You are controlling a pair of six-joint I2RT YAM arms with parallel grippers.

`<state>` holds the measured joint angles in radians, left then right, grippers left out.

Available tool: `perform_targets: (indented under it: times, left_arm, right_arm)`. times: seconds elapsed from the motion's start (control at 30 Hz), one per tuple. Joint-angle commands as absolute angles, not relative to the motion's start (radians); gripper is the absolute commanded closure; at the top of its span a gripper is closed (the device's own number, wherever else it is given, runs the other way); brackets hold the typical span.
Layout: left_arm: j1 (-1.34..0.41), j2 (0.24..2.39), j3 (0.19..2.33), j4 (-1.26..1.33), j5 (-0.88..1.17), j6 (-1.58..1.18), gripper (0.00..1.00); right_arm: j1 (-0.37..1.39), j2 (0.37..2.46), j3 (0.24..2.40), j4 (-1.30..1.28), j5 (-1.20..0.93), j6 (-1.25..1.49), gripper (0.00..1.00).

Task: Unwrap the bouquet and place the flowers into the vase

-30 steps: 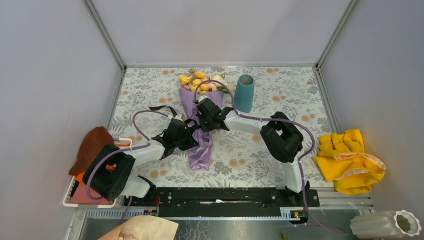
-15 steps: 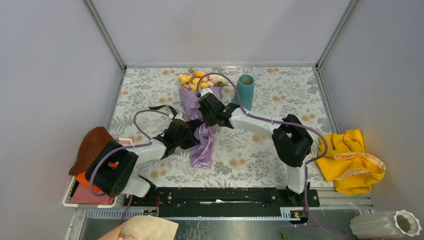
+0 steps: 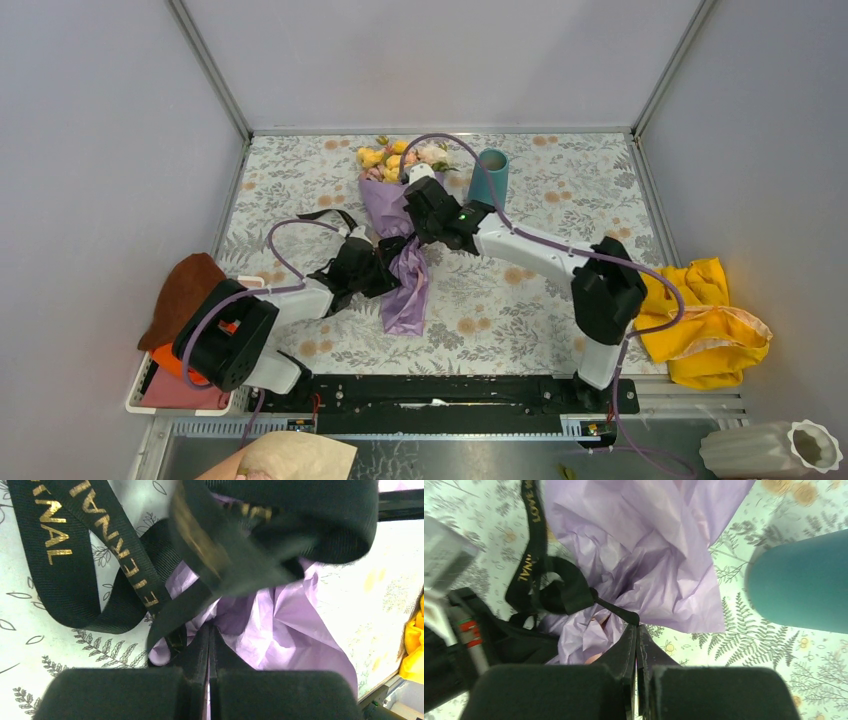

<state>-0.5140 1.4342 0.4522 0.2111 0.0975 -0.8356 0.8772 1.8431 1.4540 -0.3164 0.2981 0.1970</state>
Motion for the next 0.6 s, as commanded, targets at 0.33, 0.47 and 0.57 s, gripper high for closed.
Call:
perform_targets:
  times: [0.33, 0.47, 0.57]
  left_arm:
    - [-0.508, 1.497, 0.397, 0.063, 0.059, -0.804, 1.00]
    - [-0.508, 1.484, 0.396, 0.064, 0.063, -0.807, 1.00]
    - [-0.508, 1.468, 0.393, 0.062, 0.065, -0.807, 1.00]
  right_arm:
    - [0.879, 1.522, 1.524, -0.285, 0.312, 0.213, 1.00]
    - [0.879, 1.474, 1.544, -0.291, 0.332, 0.199, 1.00]
    - [0.878, 1.446, 1.578, -0.303, 0.360, 0.179, 1.00]
